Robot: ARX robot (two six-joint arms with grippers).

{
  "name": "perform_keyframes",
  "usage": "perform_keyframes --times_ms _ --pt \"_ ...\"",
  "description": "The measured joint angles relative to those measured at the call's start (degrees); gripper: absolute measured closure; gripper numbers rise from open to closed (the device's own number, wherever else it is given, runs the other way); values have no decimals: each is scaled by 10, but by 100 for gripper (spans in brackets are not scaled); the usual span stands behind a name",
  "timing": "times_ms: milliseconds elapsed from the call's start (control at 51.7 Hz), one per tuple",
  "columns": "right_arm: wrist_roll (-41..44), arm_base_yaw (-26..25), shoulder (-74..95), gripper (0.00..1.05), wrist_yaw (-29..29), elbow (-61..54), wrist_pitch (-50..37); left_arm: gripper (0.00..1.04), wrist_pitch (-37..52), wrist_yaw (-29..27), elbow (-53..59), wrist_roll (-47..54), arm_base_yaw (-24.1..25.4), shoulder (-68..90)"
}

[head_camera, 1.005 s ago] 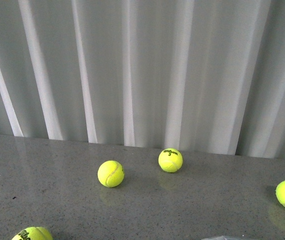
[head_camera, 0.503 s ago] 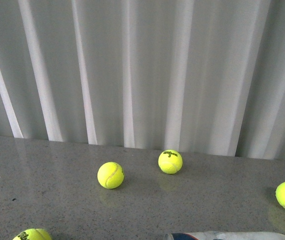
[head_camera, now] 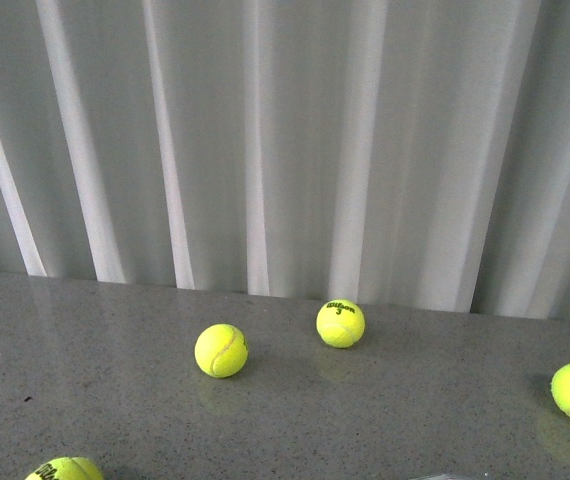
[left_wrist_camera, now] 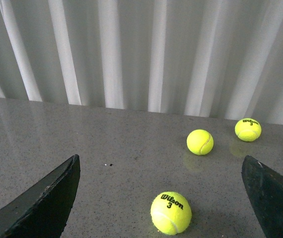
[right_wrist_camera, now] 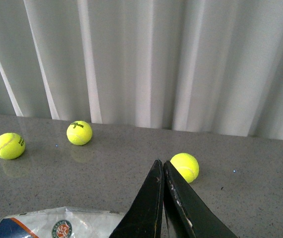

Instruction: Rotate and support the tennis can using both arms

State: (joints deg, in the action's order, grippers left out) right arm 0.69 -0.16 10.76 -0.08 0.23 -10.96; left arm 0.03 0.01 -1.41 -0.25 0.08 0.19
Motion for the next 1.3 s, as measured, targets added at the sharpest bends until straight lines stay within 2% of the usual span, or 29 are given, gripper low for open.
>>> perform_keyframes --times_ms 58,97,135,329,425,580,773,831,908,966,1063,1198,1295 --pt "0 0 -13 101 0 0 14 7 0 0 0 0 0 0" --pt "0 0 -61 101 -1 0 78 7 0 0 0 0 0 0" --pt "0 0 -89 101 0 0 105 7 0 0 0 0 0 0" --pt "0 0 -105 99 0 0 109 7 0 0 0 0 0 -1" --pt "0 0 -105 80 -1 0 109 7 0 0 0 0 0 -1" --pt "0 0 -105 41 0 0 109 7 0 0 0 0 0 -1" --pt "0 0 -105 8 0 0 109 7 -2 -4 -1 -2 -1 1" --pt "-1 0 -105 5 -1 0 109 7 -82 -75 -29 -34 -29 38" --pt "-1 0 -105 7 0 0 109 7 -219 -186 -97 -111 -100 137" --pt "-1 0 -106 7 -2 0 109 7 -231 -208 -119 -140 -136 182" --pt "-1 0 -105 7 -1 0 110 7 -165 -177 -154 -152 -148 252" --pt "-1 0 -106 7 -1 0 110 7 -15 -61 -224 -156 -102 437" --pt "-1 0 -106 7 -1 0 110 7 27 -5 -289 -148 -85 587"
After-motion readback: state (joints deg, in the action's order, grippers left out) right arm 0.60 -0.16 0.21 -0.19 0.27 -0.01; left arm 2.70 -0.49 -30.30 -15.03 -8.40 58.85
